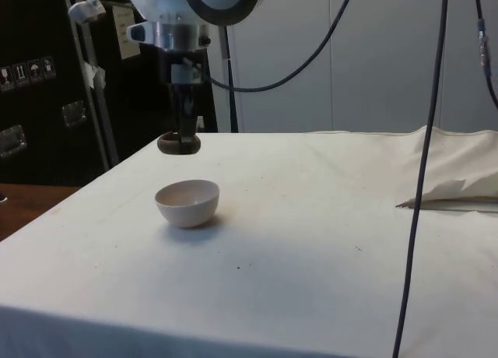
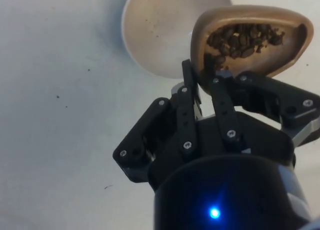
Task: Pour the coffee beans from the cup into the bowl.
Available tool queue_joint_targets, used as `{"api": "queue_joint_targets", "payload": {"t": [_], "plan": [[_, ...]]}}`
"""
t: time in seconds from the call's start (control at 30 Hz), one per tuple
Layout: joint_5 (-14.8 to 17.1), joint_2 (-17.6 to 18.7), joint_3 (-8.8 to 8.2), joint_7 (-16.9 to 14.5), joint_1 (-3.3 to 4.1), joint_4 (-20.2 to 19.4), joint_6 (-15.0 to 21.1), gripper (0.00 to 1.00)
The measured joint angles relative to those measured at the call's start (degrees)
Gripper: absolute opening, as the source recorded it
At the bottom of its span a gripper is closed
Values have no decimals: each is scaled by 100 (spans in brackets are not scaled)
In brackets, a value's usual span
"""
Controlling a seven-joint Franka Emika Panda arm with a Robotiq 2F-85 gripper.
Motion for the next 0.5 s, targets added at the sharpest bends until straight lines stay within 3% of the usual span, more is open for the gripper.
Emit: {"api": "queue_joint_targets", "payload": {"t": [0.5], "plan": [[-29, 0, 332, 361, 17, -34, -23, 1]]}}
